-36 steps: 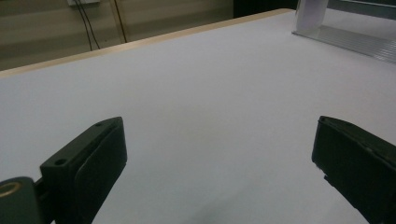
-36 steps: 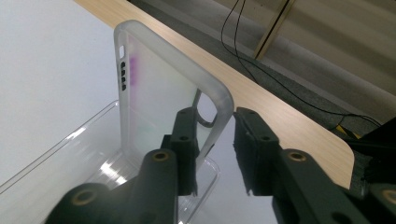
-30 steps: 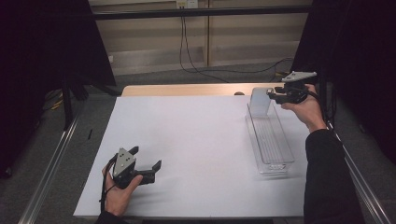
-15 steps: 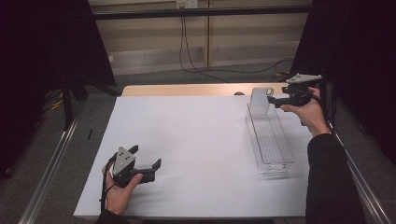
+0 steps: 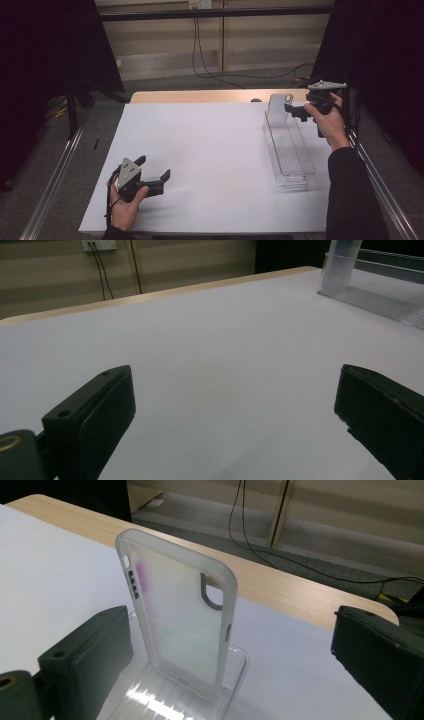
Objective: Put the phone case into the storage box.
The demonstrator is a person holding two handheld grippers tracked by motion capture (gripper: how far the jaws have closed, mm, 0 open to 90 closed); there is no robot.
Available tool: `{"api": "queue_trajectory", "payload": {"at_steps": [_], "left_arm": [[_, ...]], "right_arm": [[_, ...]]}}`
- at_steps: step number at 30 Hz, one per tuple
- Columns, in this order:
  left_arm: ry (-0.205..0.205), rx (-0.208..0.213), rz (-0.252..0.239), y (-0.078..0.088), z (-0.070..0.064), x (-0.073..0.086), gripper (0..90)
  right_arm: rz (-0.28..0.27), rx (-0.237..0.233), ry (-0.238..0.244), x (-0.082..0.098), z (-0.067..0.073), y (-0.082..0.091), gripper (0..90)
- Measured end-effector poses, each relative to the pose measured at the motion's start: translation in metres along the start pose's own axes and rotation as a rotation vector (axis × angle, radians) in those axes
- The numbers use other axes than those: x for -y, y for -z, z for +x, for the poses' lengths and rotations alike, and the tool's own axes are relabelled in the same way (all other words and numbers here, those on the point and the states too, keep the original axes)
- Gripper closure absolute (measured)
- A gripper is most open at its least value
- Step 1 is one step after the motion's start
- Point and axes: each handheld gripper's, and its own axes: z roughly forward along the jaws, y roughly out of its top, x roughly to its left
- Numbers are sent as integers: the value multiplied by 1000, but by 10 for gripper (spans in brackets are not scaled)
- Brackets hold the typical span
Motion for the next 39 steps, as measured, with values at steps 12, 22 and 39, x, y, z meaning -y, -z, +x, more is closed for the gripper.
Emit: {"api": "queue_trajectory", "payload": {"at_steps": [12,22,39], "left_arm": [[20,-14,-34,7,2,-2,32],[30,-24,-48,8,2,-3,33],[43,-40,-94,12,4,-2,45]], "right_arm": [[-48,-4,-6,3,8,6,17],[-78,22,4,9,13,16,16],[-135,64,-15,26,16,33,10]]}}
